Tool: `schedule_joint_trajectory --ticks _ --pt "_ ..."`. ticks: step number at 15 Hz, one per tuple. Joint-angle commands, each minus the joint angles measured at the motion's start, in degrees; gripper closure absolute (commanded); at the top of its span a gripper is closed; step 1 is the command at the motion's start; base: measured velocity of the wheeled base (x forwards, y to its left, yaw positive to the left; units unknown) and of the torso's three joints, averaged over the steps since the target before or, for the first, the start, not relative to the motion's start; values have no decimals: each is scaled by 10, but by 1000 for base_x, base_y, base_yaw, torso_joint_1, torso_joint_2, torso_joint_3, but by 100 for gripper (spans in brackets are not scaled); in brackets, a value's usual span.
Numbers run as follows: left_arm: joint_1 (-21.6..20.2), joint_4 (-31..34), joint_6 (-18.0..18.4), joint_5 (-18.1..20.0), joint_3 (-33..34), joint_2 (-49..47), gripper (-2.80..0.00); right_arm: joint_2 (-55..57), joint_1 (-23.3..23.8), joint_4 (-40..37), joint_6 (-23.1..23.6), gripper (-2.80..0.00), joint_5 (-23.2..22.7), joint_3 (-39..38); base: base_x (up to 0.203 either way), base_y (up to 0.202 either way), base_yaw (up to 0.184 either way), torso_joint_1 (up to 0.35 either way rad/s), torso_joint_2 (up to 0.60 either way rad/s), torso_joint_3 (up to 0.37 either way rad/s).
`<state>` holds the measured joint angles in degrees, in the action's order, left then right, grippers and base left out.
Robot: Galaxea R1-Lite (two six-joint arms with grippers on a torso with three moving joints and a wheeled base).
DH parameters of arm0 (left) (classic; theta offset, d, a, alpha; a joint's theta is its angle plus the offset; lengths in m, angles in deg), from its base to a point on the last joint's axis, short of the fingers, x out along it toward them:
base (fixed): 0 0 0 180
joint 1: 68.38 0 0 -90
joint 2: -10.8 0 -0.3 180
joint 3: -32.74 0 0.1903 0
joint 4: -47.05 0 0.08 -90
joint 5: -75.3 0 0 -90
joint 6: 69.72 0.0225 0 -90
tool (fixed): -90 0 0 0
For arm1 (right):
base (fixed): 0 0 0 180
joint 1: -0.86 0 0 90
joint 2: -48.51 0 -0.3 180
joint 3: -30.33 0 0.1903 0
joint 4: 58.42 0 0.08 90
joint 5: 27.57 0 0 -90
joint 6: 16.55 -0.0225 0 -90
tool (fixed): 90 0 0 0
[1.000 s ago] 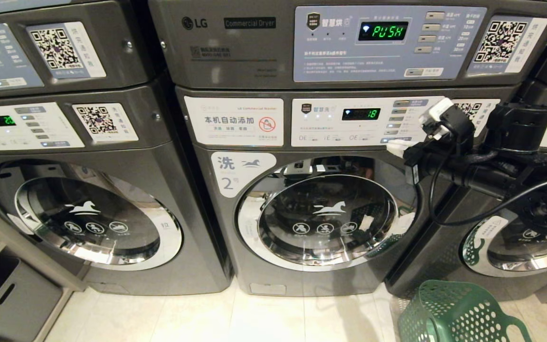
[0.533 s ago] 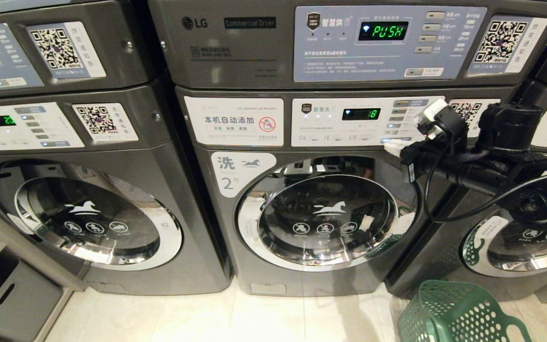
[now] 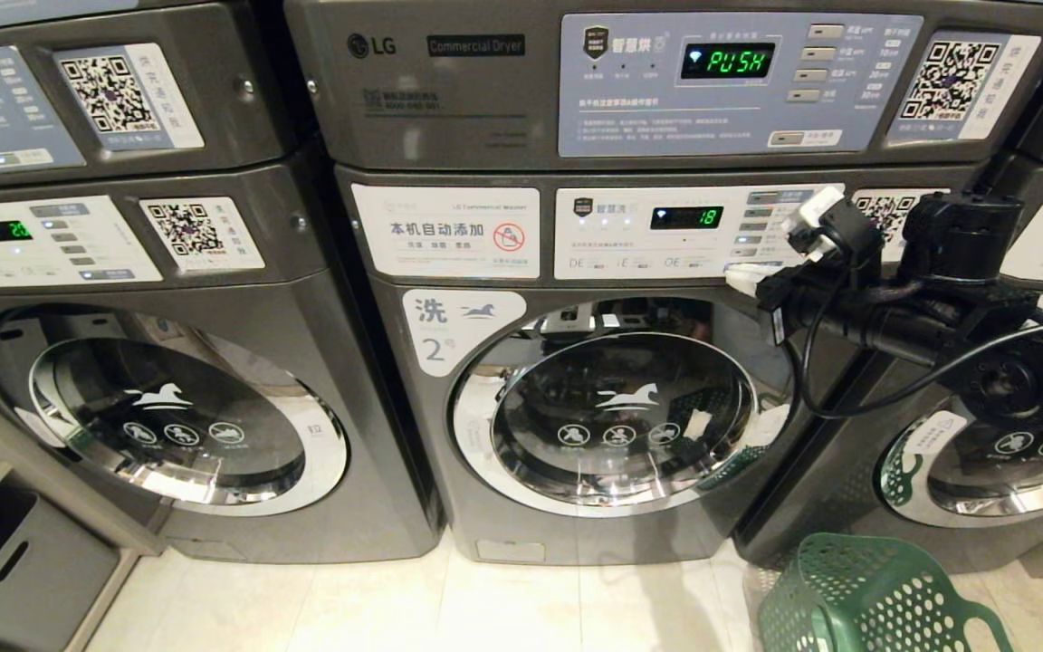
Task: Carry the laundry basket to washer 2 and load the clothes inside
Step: Press the washing machine switch
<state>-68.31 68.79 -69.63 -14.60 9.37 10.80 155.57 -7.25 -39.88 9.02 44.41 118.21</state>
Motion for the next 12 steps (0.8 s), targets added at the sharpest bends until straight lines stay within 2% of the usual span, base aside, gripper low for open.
schedule_joint_trajectory --ticks 1,9,12 --pt "-1 0 0 0 5 1 0 -1 4 7 2 0 1 1 0 0 0 0 0 0" --pt "-1 0 0 0 5 1 0 -10 6 7 3 0 1 -10 0 0 0 0 0 0" --pt "0 0 0 0 5 1 0 -32 6 7 3 0 1 -41 0 0 0 0 0 0"
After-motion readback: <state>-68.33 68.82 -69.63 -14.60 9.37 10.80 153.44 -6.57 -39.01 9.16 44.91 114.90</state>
